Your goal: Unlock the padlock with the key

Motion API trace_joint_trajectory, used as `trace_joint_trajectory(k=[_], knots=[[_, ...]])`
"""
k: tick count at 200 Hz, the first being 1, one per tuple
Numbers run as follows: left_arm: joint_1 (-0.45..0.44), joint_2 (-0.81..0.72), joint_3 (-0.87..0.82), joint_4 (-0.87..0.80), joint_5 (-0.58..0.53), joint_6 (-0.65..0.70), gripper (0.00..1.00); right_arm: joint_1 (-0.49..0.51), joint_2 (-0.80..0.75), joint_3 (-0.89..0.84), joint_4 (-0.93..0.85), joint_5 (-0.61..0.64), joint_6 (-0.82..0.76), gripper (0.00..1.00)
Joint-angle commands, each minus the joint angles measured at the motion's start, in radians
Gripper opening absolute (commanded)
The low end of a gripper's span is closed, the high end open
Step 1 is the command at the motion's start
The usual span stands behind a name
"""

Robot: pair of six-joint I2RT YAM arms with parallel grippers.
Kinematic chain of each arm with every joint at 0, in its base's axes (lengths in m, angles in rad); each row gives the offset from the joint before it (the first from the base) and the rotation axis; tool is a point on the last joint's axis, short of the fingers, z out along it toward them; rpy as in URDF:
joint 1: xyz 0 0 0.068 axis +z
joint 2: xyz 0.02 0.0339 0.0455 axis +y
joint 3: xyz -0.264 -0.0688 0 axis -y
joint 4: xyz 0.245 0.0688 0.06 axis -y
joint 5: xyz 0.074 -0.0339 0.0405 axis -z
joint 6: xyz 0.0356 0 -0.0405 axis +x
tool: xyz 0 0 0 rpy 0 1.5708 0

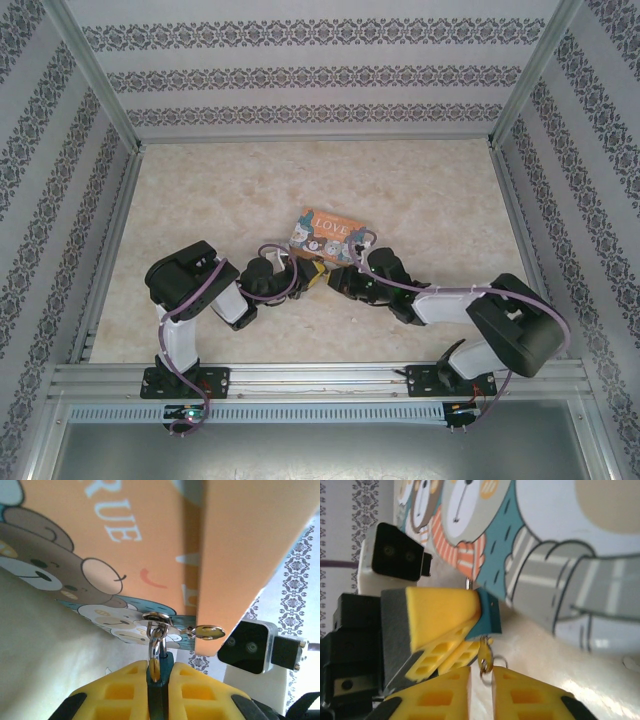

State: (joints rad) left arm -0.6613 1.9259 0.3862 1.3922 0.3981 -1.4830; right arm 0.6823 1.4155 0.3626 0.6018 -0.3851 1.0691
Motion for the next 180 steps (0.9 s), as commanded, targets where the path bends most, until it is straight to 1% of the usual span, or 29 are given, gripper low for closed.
trace_joint_trajectory(k=[1, 32, 62, 89, 118, 148, 180], knots=[[-0.008, -0.020, -0.007, 0.036, -0.019, -0.012, 0.06, -0.016, -0.080, -0.013, -0.030, -0.002, -0.051, 0.22], [-0.008, -0.020, -0.010, 0.035, -0.020, -0.028, 0.06, -0.018, -0.223, -0.013, -0.212, 0.043, -0.153, 0.30], [-0.008, -0.022, -0.012, 0.034, -0.019, -0.042, 0.05, -0.017, -0.400, -0.009, -0.356, 0.102, -0.293, 0.34], [-0.008, -0.021, -0.012, 0.035, -0.019, -0.052, 0.04, 0.003, -0.564, 0.000, -0.478, 0.206, -0.480, 0.39], [-0.008, -0.020, -0.012, 0.033, -0.016, -0.057, 0.04, 0.054, -0.703, -0.007, -0.527, 0.301, -0.719, 0.43], [-0.008, -0.021, -0.010, 0.030, -0.016, -0.063, 0.04, 0.127, -0.762, -0.004, -0.546, 0.386, -0.926, 0.43], [-0.009, -0.024, -0.009, 0.025, -0.015, -0.066, 0.04, 0.220, -0.726, 0.011, -0.563, 0.471, -1.120, 0.43]])
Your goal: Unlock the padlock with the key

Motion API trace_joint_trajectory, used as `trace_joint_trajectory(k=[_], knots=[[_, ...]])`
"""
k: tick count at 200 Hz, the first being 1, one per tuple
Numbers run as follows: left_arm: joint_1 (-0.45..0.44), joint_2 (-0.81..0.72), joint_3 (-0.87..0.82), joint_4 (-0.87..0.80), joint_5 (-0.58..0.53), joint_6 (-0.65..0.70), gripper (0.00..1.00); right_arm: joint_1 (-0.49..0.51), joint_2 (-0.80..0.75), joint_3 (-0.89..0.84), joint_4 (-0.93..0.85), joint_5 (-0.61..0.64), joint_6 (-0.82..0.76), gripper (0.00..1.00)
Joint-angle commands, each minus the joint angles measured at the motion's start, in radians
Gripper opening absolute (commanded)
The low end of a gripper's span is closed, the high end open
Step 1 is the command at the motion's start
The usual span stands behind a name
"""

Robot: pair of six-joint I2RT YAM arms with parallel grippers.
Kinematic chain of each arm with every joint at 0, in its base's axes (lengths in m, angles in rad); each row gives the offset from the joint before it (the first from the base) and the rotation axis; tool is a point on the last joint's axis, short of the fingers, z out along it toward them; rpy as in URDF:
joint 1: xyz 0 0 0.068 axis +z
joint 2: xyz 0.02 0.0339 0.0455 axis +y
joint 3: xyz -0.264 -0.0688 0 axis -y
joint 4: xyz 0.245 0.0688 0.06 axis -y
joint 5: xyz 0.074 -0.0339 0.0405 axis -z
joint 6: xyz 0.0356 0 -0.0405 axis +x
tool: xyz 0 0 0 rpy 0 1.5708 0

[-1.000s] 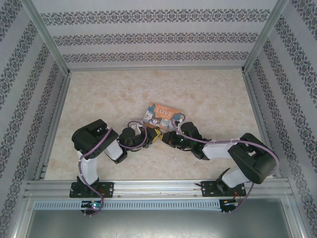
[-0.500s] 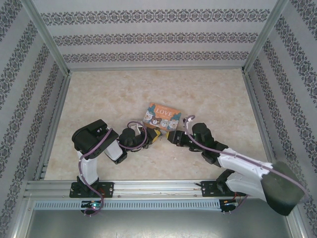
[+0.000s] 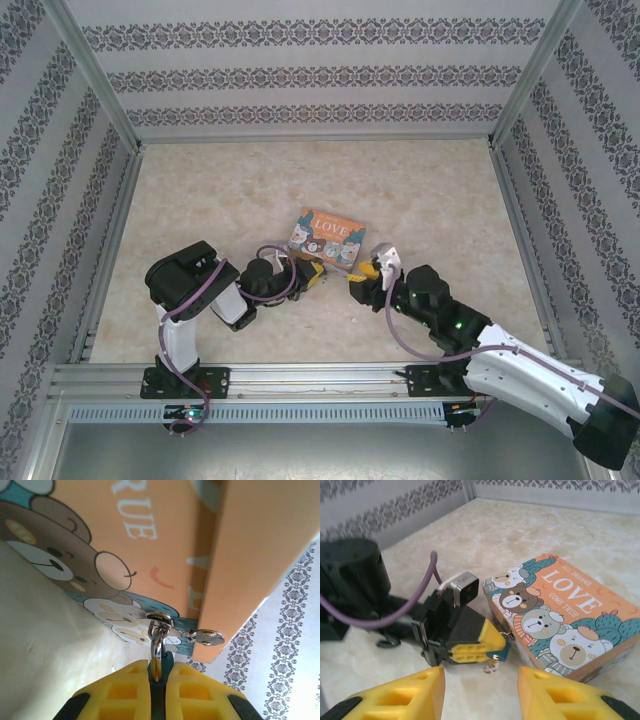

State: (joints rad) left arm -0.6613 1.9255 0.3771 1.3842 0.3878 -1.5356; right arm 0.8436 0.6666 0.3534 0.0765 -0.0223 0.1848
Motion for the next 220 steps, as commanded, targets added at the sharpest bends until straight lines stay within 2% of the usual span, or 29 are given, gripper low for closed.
trace_joint_trajectory(k=[1, 28, 60, 87, 115, 220], knots=[[-0.009, -0.024, 0.000, 0.032, -0.004, -0.013, 0.03, 0.061, 0.025, 0.020, -0.038, 0.110, -0.242, 0.43], [-0.009, -0.028, 0.003, 0.019, -0.002, -0.010, 0.04, 0.138, 0.106, 0.038, -0.040, 0.187, -0.409, 0.50], [-0.009, -0.029, 0.000, 0.018, -0.002, -0.011, 0.03, 0.216, 0.234, 0.074, -0.039, 0.315, -0.579, 0.54], [-0.009, -0.025, 0.002, 0.022, -0.001, -0.013, 0.03, 0.257, 0.347, 0.083, 0.012, 0.453, -0.701, 0.54], [-0.011, -0.020, 0.006, 0.033, 0.000, -0.019, 0.03, 0.282, 0.440, 0.096, 0.074, 0.545, -0.803, 0.53], [-0.015, -0.006, 0.008, 0.043, -0.003, -0.035, 0.00, 0.295, 0.647, 0.118, 0.260, 0.544, -0.886, 0.48]])
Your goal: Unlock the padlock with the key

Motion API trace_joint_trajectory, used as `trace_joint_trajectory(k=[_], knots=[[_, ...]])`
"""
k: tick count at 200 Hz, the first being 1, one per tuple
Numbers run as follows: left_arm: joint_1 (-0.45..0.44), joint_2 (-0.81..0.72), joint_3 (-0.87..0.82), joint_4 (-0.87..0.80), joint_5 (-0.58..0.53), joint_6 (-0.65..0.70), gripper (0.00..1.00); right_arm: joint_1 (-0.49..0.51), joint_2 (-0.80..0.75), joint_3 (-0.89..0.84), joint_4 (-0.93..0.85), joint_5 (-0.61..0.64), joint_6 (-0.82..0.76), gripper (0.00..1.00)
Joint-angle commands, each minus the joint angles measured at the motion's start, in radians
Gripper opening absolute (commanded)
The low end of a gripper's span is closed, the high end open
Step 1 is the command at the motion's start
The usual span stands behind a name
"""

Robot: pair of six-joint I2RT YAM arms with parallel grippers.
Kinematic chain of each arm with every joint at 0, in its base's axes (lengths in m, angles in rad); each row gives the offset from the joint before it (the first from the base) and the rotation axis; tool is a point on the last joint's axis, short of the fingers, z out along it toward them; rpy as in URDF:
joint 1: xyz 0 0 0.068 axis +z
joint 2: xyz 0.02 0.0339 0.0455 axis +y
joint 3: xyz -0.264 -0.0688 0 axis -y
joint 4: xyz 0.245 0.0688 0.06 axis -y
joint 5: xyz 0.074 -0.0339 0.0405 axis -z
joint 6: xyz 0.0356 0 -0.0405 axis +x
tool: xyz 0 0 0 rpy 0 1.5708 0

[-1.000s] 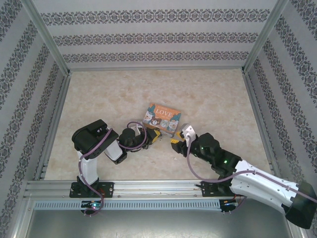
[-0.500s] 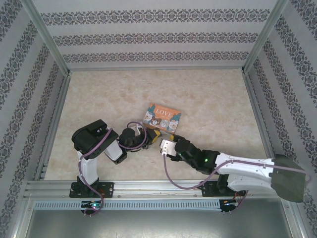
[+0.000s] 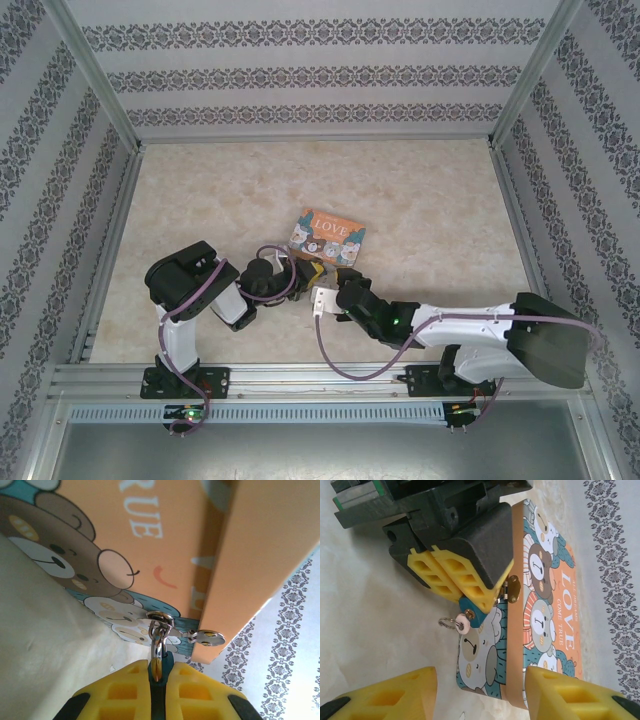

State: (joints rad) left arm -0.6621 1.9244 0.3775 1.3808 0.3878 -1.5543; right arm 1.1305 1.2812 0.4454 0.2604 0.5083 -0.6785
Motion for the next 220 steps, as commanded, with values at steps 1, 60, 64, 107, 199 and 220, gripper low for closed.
trace_joint_trajectory(k=[1, 60, 64, 107, 199, 220], knots=[[-0.014, -0.005, 0.008, 0.047, -0.003, -0.016, 0.01, 0.008, 0.035, 0.026, 0.077, 0.013, -0.024, 0.48], [-0.016, -0.007, 0.008, 0.046, -0.001, -0.019, 0.00, 0.003, 0.154, 0.046, 0.152, 0.013, -0.058, 0.43], [-0.016, -0.007, 0.008, 0.046, -0.001, -0.021, 0.00, 0.003, 0.161, 0.047, 0.155, 0.011, -0.058, 0.43], [-0.016, -0.005, 0.008, 0.046, 0.001, -0.020, 0.00, -0.013, 0.212, 0.049, 0.190, -0.012, -0.049, 0.38], [-0.015, -0.006, 0.011, 0.047, 0.000, -0.024, 0.00, -0.046, 0.269, 0.062, 0.227, -0.045, -0.056, 0.25], [-0.016, -0.006, 0.012, 0.046, 0.000, -0.024, 0.00, -0.046, 0.285, 0.069, 0.233, -0.045, -0.055, 0.22]])
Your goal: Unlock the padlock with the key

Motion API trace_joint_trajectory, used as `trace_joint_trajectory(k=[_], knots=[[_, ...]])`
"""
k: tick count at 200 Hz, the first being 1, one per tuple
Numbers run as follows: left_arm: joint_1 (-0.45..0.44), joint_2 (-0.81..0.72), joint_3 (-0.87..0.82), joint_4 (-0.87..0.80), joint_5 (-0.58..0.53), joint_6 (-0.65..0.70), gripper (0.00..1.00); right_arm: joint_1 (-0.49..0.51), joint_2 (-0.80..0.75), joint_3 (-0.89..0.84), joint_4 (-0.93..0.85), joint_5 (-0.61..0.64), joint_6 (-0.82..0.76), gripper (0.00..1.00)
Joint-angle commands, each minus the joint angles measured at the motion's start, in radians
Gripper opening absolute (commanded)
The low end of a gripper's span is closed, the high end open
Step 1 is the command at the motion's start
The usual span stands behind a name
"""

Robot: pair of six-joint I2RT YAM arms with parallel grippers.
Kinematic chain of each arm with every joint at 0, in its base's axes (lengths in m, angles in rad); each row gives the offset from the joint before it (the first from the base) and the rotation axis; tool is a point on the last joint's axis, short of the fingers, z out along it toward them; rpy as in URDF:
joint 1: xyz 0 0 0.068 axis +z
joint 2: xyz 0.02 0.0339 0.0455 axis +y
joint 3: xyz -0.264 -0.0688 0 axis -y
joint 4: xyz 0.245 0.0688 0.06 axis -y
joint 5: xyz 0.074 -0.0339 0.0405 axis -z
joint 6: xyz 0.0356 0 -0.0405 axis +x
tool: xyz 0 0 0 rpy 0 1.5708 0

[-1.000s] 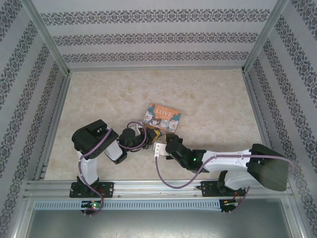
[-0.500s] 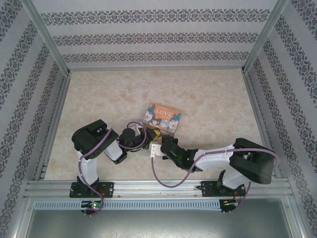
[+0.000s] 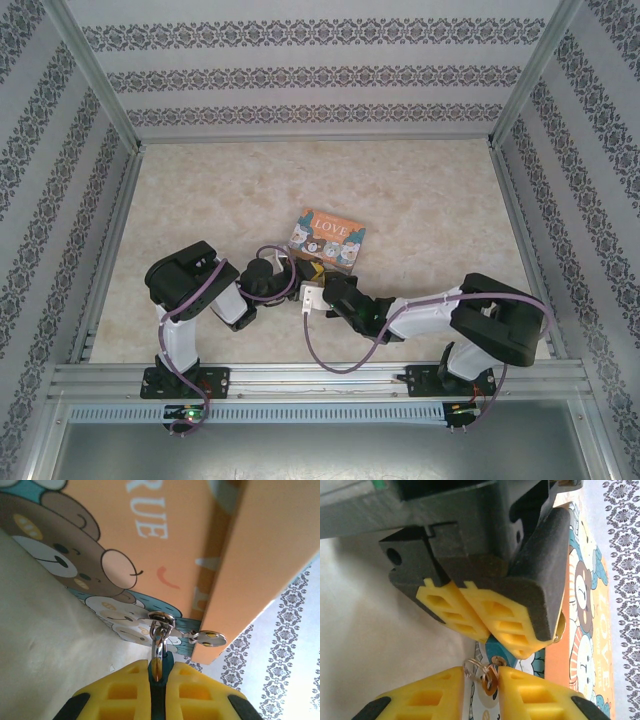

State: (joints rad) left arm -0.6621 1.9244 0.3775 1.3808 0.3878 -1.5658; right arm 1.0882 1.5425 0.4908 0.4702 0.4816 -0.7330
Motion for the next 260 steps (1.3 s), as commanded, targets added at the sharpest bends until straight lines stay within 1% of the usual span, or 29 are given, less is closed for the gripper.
trace_joint_trajectory(k=[1, 57, 81, 105, 132, 161, 192, 233, 260], knots=[[-0.017, -0.006, 0.012, 0.046, 0.000, -0.014, 0.00, -0.004, 0.024, 0.024, 0.023, -0.018, -0.002, 0.22], [-0.018, -0.005, 0.015, 0.046, 0.002, -0.016, 0.00, -0.003, 0.036, 0.031, 0.031, -0.011, -0.003, 0.10], [-0.018, -0.006, 0.017, 0.046, 0.003, -0.017, 0.00, -0.002, 0.031, 0.028, 0.029, -0.007, -0.001, 0.00], [-0.018, -0.005, 0.017, 0.046, 0.004, -0.017, 0.00, -0.002, 0.020, 0.023, 0.023, -0.004, 0.008, 0.00], [-0.018, -0.006, 0.018, 0.046, 0.002, -0.019, 0.00, 0.003, -0.026, 0.020, -0.010, -0.013, 0.047, 0.00], [-0.019, -0.009, 0.024, 0.047, 0.006, -0.020, 0.00, 0.004, -0.090, 0.028, -0.058, -0.048, 0.135, 0.00], [-0.024, -0.015, 0.026, 0.043, 0.005, -0.019, 0.00, 0.000, -0.122, 0.039, -0.077, -0.086, 0.319, 0.00], [-0.033, -0.016, 0.029, 0.036, 0.004, -0.017, 0.00, -0.024, -0.108, -0.005, 0.001, -0.125, 0.547, 0.00], [-0.043, -0.010, 0.035, 0.034, -0.001, -0.014, 0.00, -0.058, -0.100, -0.037, 0.056, -0.183, 0.648, 0.00]])
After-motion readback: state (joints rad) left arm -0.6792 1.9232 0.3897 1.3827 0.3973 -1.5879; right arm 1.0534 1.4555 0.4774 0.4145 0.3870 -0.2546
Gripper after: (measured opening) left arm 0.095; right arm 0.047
